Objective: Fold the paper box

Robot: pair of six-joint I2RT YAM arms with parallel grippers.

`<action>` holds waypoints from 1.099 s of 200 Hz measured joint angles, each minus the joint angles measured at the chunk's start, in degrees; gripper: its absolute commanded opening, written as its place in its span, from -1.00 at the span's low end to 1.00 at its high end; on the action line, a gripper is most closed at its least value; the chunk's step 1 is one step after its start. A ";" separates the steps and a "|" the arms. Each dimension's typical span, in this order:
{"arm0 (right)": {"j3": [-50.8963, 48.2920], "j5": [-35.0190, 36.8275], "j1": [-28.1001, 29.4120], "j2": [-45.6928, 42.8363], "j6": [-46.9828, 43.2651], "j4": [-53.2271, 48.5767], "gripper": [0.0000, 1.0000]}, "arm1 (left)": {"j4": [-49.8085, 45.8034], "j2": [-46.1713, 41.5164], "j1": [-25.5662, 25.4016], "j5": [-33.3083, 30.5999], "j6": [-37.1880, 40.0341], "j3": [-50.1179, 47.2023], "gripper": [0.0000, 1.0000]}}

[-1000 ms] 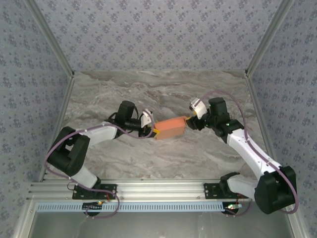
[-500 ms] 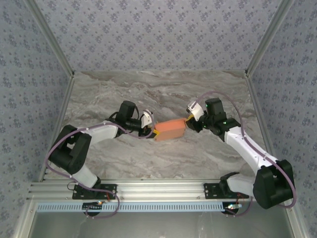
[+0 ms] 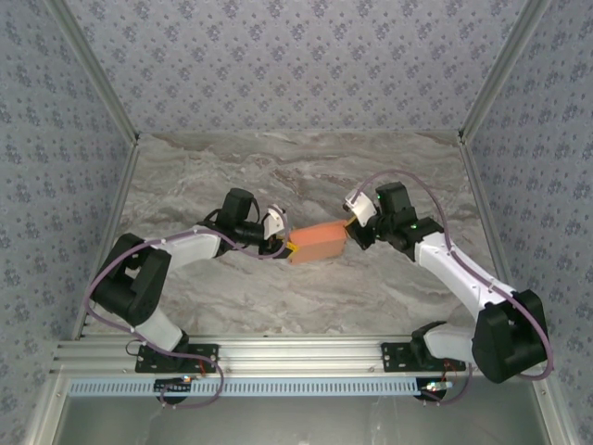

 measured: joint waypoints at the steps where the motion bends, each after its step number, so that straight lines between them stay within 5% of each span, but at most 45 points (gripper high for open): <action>1: 0.04 0.09 0.02 0.00 0.07 -0.02 -0.82 | 0.00 0.02 0.00 0.00 0.00 0.00 -0.26; 220: 6.80 15.85 6.40 4.76 30.95 -8.76 -0.89 | 3.67 4.94 -1.38 -2.69 -2.40 1.07 -0.13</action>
